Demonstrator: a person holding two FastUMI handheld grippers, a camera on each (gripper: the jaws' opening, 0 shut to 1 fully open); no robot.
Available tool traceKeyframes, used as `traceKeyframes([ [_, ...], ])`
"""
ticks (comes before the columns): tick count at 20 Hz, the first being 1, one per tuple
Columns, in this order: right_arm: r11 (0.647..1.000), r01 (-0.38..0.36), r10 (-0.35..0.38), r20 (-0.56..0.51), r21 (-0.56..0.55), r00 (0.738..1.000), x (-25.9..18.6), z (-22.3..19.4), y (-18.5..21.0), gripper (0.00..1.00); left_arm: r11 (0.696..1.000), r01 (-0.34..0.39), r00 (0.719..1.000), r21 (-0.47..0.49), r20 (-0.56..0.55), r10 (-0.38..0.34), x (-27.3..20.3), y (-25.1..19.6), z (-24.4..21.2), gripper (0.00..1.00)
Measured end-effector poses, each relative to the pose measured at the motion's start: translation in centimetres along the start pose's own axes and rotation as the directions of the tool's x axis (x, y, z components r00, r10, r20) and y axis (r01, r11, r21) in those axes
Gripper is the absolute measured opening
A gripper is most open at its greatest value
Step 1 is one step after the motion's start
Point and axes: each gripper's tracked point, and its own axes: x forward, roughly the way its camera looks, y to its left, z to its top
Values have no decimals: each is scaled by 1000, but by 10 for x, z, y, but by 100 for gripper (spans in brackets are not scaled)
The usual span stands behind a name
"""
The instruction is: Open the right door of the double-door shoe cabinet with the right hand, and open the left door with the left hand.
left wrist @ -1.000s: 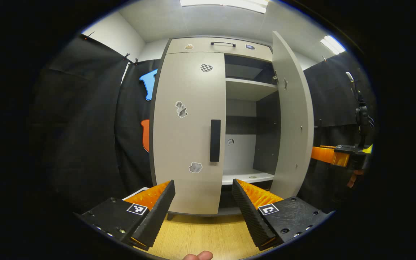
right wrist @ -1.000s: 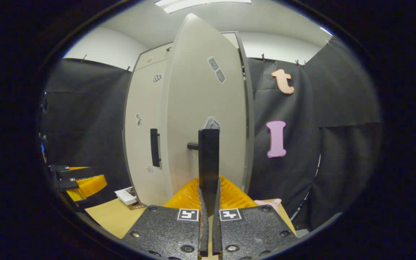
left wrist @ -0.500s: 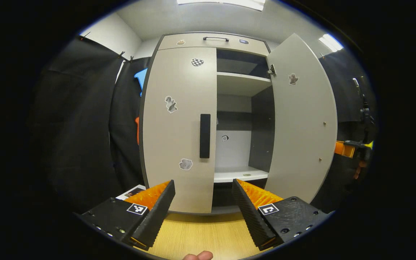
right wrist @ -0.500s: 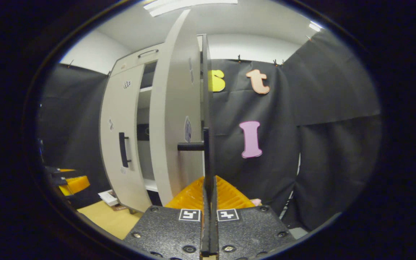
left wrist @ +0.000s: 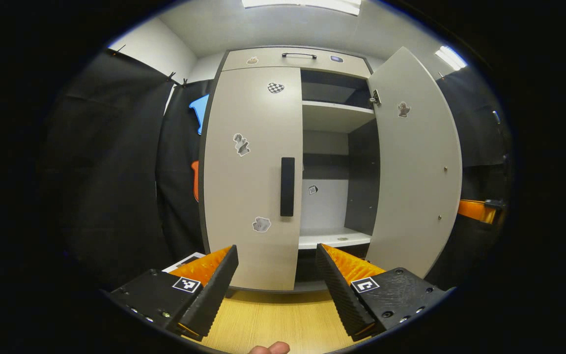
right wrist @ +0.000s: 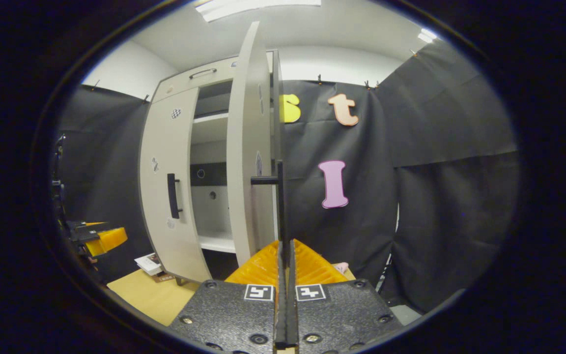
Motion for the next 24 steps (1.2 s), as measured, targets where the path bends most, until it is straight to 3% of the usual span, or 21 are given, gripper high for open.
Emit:
traceKeyframes([
  [4, 995, -96, 96, 26, -8, 995, -25, 16, 49, 4, 1000, -3, 1000, -19, -17, 2, -1, 5, -6, 95],
  [9, 984, -177, 178, 25, -37, 984, -3, 12, 106, 4, 1000, 14, 1000, -9, -3, -14, -11, 11, -4, 95],
  [12, 985, -165, 165, -2, -43, 986, 21, 2, 121, 3, 1000, 13, 1000, -10, 10, -13, -16, 20, -1, 95],
  [16, 995, -85, 85, -5, -57, 996, 32, -11, 123, 6, 999, 46, 998, -21, 34, -45, -13, 21, 6, 95],
  [17, 996, -74, 74, -2, -52, 997, 33, -14, 124, 22, 998, 52, 998, -19, 40, -51, -11, 22, 9, 95],
  [19, 997, -46, 45, -12, -64, 999, 34, -19, 122, 82, 997, 72, 996, -18, 55, -71, 0, 20, 14, 95],
  [21, 997, -41, 40, -17, -64, 999, 30, -21, 123, 97, 996, 93, 993, -14, 79, -92, 17, 16, 25, 95],
  [24, 997, -69, 69, 4, -42, 998, 20, -15, 127, 97, 993, 113, 985, 12, 127, -114, 55, 7, 53, 95],
])
